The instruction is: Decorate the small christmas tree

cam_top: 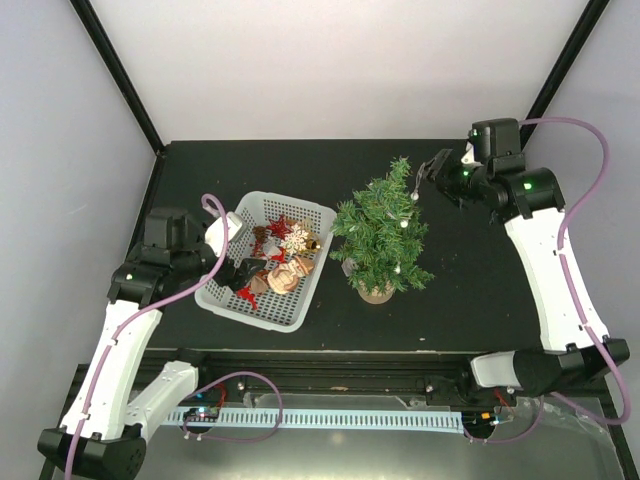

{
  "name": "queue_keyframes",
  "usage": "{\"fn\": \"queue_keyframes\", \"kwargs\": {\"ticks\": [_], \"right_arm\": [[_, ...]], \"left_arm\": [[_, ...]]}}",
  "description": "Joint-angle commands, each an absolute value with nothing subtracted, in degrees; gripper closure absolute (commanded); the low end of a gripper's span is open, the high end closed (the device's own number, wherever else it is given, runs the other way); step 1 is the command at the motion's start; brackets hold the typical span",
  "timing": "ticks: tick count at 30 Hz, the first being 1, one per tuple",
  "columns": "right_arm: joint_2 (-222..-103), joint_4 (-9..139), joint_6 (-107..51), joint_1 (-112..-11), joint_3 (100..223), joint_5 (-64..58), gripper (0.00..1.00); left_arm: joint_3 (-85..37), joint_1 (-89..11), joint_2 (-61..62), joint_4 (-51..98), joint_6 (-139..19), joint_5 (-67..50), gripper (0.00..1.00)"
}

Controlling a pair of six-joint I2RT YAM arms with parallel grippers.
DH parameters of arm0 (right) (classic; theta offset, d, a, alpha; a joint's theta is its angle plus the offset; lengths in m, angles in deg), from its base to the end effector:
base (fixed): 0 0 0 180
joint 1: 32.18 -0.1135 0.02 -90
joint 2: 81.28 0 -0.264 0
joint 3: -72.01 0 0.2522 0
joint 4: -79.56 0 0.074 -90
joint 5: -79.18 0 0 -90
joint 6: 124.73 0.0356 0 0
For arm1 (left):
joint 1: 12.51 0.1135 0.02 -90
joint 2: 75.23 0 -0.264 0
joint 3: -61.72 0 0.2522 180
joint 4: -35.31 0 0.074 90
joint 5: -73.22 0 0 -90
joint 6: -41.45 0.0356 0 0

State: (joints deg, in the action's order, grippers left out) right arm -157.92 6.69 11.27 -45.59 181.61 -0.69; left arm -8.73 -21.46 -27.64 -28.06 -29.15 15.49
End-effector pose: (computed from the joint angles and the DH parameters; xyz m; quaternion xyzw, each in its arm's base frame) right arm 0.2459 0.0651 0.4376 0.2173 0.8767 0.2784 0.3266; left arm 0.1487 -0.0427 0.3388 0.3264 0.8174 -0.2147 0.4234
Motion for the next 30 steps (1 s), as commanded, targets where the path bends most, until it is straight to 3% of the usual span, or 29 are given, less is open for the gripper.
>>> {"fn": "queue_keyframes", "kwargs": {"ticks": [1,6,10,17,24,30], "right_arm": [[-159.4,-0.8,12.8,-45.7,186.5,-2.5,0.47],[-161.7,-4.2,13.4,-45.6,188.8,0.0,0.45],[-161.5,-0.1,12.4,-45.6,187.0,9.4,0.44],[-164.0,-9.7,7.6,-46.1,192.9,-6.3,0.51],[-158.0,-5.7,8.0,-46.2,187.4,-10.3,0.49],[-147.5,6.3,-0.2,-46.2,179.0,-5.9,0.46]], "left_arm": [[-8.6,-20.9,-28.5,-27.1,-29.6,16.7,0.01],[-8.8,-20.8,-28.3,-27.1,-29.7,16.8,0.01],[-8.8,-20.7,-28.3,-27.1,-29.7,16.8,0.01],[-8.6,-20.6,-28.5,-27.0,-29.7,16.7,0.01],[-9.2,-20.6,-27.8,-27.3,-29.7,17.0,0.01],[-9.0,-20.6,-27.9,-27.7,-29.2,17.0,0.01]]}}
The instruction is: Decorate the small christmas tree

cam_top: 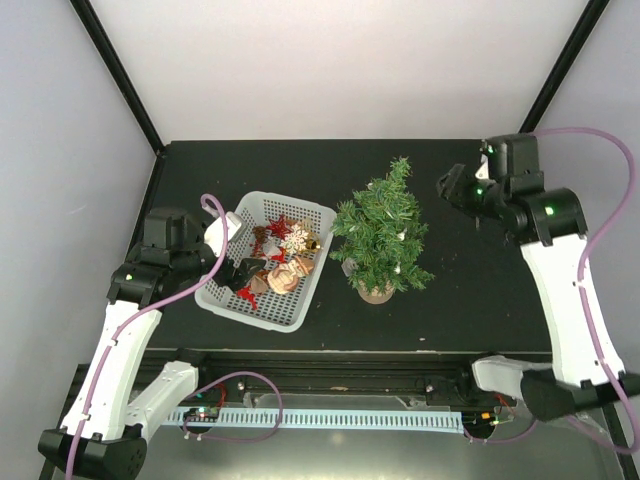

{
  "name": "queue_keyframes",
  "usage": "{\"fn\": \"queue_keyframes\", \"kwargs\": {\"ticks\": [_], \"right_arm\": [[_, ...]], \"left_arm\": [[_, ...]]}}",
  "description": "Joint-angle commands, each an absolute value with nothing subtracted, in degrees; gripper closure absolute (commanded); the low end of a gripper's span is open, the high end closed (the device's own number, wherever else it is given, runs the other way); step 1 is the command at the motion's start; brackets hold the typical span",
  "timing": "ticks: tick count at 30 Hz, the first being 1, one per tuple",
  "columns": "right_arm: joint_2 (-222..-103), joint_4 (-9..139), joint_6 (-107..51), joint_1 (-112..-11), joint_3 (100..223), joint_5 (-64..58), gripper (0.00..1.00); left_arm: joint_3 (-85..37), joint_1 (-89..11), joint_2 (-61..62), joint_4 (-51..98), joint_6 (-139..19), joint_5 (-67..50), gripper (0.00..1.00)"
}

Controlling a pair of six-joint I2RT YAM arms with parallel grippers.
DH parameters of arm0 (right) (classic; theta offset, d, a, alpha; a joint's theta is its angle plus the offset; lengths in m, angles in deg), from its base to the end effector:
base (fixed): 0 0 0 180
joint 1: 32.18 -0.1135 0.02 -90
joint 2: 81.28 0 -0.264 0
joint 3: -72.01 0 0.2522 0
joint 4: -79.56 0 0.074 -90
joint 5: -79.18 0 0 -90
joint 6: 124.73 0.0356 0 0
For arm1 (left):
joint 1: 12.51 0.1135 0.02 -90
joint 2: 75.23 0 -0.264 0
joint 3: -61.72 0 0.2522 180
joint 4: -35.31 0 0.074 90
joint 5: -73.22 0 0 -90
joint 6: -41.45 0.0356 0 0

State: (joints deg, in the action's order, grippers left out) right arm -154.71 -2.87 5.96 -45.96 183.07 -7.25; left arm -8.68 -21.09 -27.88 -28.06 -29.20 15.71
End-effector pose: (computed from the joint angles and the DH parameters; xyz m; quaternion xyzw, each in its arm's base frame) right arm 0.2152 0.0551 0.4433 0.2031 0.9002 0.2014 0.3284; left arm 0.1480 -0.0417 0.3391 0.3243 0.8171 -0.2149 0.4254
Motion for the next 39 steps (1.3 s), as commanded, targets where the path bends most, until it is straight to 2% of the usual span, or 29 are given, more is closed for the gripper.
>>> {"fn": "queue_keyframes", "kwargs": {"ticks": [1,6,18,21,31,39], "right_arm": [[-144.8,9.2,-1.9,-46.2,177.0,-4.4,0.46],[-135.8,17.8,-7.0,-46.3,170.8,2.4,0.43],[-125.7,16.5,-12.4,-49.4,160.1,5.5,0.44],[-122.2,16.4,-12.2,-49.4,156.0,5.6,0.45],[-115.4,15.1,-12.6,-49.7,147.1,5.4,0.46],[-112.8,14.9,-12.9,-51.1,140.1,1.6,0.46]], "left_arm": [[-9.1,-20.6,-27.8,-27.8,-29.2,16.9,0.01],[-10.1,-20.6,-27.0,-29.1,-28.0,15.7,0.01],[-21.2,-20.7,-21.5,-43.8,-21.8,6.7,0.01],[-23.2,-20.7,-22.1,-46.4,-22.3,7.4,0.01],[-23.7,-20.7,-23.4,-47.4,-23.6,5.2,0.01],[-21.1,-20.7,-18.1,-44.8,-20.3,-0.8,0.01]]}}
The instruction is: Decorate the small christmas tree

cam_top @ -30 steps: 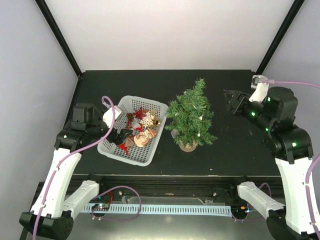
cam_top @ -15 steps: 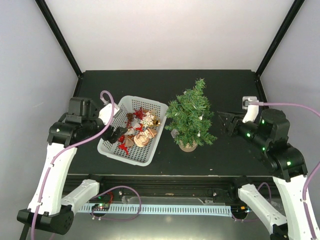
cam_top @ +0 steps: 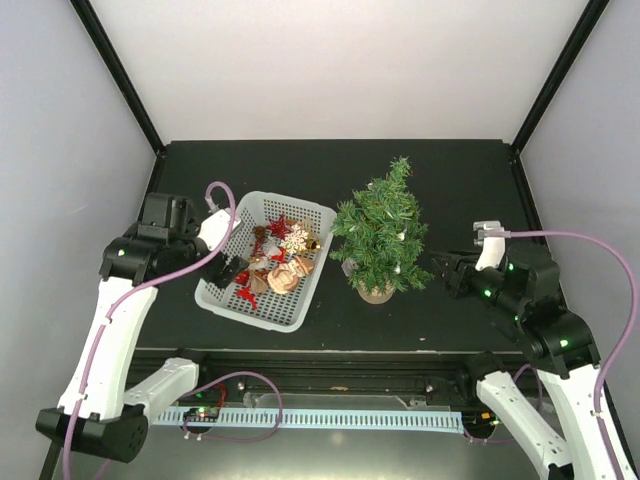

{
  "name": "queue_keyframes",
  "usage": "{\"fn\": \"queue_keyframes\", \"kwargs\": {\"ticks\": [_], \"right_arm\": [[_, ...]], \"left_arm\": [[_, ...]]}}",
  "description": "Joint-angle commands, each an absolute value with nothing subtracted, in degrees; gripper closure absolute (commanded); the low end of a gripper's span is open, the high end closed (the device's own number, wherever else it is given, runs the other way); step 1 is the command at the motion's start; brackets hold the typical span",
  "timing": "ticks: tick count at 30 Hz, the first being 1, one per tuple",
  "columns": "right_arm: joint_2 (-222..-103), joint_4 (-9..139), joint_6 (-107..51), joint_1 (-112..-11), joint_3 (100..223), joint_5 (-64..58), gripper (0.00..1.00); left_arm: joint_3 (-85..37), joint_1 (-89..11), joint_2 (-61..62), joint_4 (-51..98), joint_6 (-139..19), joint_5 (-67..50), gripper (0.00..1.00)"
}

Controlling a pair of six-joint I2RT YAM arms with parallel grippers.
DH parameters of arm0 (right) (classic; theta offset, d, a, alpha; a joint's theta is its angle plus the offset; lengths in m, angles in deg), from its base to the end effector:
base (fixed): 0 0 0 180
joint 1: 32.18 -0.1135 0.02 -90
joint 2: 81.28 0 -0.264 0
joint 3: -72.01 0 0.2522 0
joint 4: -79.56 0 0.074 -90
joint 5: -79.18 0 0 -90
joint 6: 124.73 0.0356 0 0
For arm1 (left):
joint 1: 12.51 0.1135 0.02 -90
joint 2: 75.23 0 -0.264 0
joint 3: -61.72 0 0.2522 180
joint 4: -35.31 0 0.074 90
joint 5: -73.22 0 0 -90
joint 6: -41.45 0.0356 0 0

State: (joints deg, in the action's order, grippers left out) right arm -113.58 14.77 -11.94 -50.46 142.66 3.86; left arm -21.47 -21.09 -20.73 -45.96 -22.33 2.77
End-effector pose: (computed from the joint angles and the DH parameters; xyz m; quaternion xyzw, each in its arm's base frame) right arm 0.0843 0.0373 0.3628 -0.0341 0.8451 0.2849 0.4511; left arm 0.1498 -0.0346 0.3641 0.3311 0.8744 -0.1104 0.3370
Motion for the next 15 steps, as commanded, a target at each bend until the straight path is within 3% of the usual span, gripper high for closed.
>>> {"fn": "queue_keyframes", "kwargs": {"ticks": [1,9,15], "right_arm": [[-112.8,15.5,-12.6,-51.1,138.9,1.6,0.46],[-119.1,22.3,-6.8,-51.1,132.3,-0.7,0.43],[-127.3,25.8,-5.1,-51.0,133.3,-0.7,0.43]], "left_arm": [[-20.9,-20.7,-17.5,-43.8,-20.2,-1.0,0.01],[-20.0,-20.7,-8.3,-29.4,-21.8,-4.4,0.02],[-28.9,-20.9,6.8,-27.2,-15.2,-2.5,0.07]]}}
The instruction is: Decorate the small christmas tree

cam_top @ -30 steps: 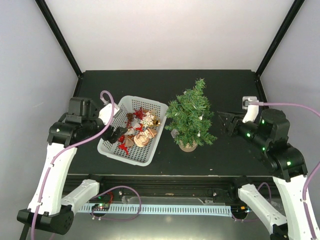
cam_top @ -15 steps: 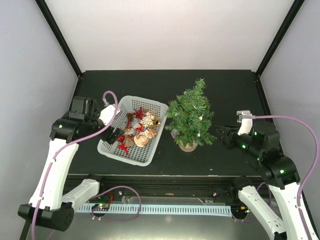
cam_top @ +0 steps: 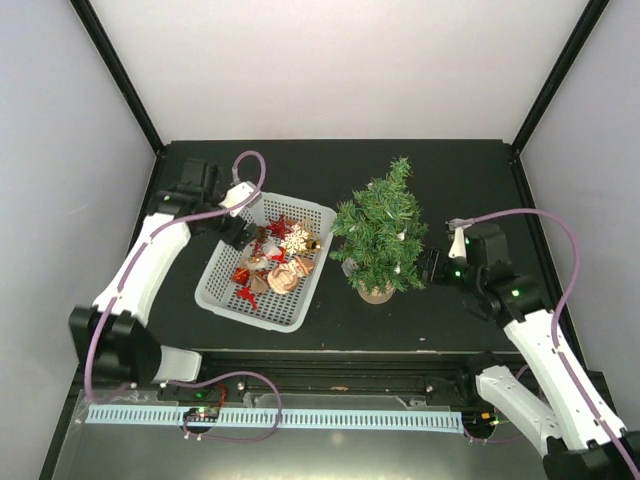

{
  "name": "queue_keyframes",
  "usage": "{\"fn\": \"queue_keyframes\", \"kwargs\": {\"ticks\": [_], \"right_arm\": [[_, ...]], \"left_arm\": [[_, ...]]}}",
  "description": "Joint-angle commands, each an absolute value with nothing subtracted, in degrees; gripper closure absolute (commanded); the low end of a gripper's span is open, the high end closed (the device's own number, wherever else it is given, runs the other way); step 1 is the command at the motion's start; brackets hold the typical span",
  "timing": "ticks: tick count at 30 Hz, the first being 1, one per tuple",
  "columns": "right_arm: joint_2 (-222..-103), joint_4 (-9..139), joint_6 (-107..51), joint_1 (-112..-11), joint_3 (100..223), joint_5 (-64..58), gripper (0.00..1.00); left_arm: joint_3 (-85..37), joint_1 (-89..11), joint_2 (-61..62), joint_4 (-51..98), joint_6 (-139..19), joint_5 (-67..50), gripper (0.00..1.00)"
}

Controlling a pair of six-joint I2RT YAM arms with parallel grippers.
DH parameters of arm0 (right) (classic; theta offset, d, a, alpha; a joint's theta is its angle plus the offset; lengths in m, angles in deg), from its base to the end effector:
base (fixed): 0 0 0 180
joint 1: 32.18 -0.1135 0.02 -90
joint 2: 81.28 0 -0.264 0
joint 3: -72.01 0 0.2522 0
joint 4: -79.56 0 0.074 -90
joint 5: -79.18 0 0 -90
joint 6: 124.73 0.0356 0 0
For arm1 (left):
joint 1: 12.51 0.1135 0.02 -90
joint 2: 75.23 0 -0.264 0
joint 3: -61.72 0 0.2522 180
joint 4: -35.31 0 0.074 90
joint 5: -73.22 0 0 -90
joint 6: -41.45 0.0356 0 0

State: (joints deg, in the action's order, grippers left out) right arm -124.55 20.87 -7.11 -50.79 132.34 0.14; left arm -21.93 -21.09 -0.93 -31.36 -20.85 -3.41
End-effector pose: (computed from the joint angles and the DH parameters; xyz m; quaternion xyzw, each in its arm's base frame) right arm 0.1403 0.0544 0.2961 0.0323 0.9083 0.2402 0.3409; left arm 0.2520 -0.0463 0.3172 0.3279 0.8955 -0.0638 0.2941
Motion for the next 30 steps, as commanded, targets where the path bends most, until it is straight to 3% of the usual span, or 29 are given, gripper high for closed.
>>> {"fn": "queue_keyframes", "kwargs": {"ticks": [1,4,8,11,17,30], "right_arm": [[-127.9,26.4,-4.8,-51.0,133.4,-0.9,0.43],[-129.1,27.7,-4.5,-51.0,133.5,-0.9,0.43],[-130.8,27.9,-4.6,-50.9,134.2,-1.3,0.43],[-132.0,28.1,-4.6,-50.9,134.0,-1.1,0.43],[-134.3,28.9,-4.6,-50.9,133.9,-0.7,0.43],[-135.5,32.8,-3.7,-50.9,130.4,0.8,0.43]], "left_arm": [[-30.8,-20.8,9.2,-27.3,-12.9,-2.3,0.08],[-36.3,-20.7,16.8,-28.2,-4.9,-1.1,0.11],[-45.5,-20.6,25.5,-33.9,3.6,3.3,0.27],[-50.7,-20.8,29.9,-38.6,10.9,6.3,0.33],[-53.6,-22.3,35.0,-41.0,20.9,4.7,0.5],[-48.8,-27.1,40.4,-35.4,27.3,-7.8,0.48]]}}
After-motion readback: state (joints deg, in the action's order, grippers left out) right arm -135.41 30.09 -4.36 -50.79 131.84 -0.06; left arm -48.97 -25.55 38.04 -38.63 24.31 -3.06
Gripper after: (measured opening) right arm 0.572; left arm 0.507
